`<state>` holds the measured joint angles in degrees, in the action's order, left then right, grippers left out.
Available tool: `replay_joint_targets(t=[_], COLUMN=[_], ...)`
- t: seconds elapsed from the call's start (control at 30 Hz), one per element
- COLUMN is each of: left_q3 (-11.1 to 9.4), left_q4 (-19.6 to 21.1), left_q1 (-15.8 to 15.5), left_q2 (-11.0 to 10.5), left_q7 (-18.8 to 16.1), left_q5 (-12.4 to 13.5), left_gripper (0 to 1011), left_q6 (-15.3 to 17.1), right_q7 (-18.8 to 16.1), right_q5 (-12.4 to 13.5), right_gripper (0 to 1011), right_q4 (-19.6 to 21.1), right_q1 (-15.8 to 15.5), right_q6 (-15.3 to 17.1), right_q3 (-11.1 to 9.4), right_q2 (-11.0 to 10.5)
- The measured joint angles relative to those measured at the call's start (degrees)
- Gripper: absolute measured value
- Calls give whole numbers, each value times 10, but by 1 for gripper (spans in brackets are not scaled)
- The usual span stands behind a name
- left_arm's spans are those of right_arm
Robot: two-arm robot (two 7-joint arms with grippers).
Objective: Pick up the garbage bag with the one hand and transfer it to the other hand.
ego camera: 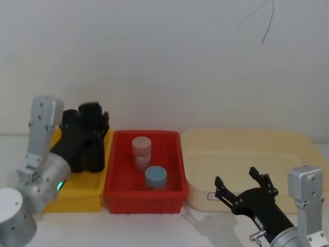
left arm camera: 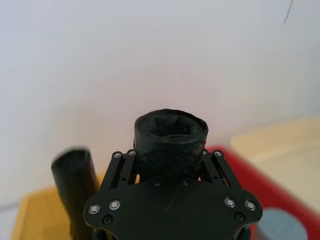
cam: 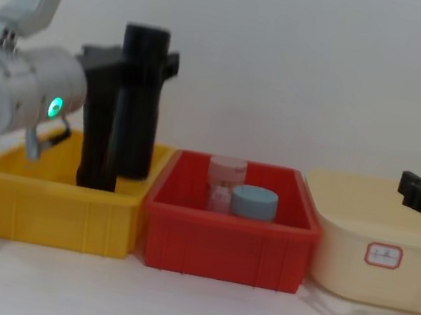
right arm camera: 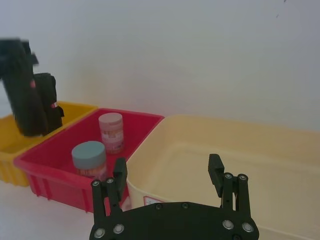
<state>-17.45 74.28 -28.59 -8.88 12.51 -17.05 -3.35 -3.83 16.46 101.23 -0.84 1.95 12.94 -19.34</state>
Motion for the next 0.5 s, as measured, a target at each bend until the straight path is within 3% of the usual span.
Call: replay_joint_targets(t=[0.5], left_q3=[-2], left_q4=[33], left_q1=[-60], left_q2=[15], left_q7=[55], left_q5=[-27], left_gripper=[473], left_q6=[0], right_q7=[0], right_q5=[0], right_gripper=[1000], right_q4=[0], right_q1=[0], right_q6=[0], right_q3=[0], right_q2=[0])
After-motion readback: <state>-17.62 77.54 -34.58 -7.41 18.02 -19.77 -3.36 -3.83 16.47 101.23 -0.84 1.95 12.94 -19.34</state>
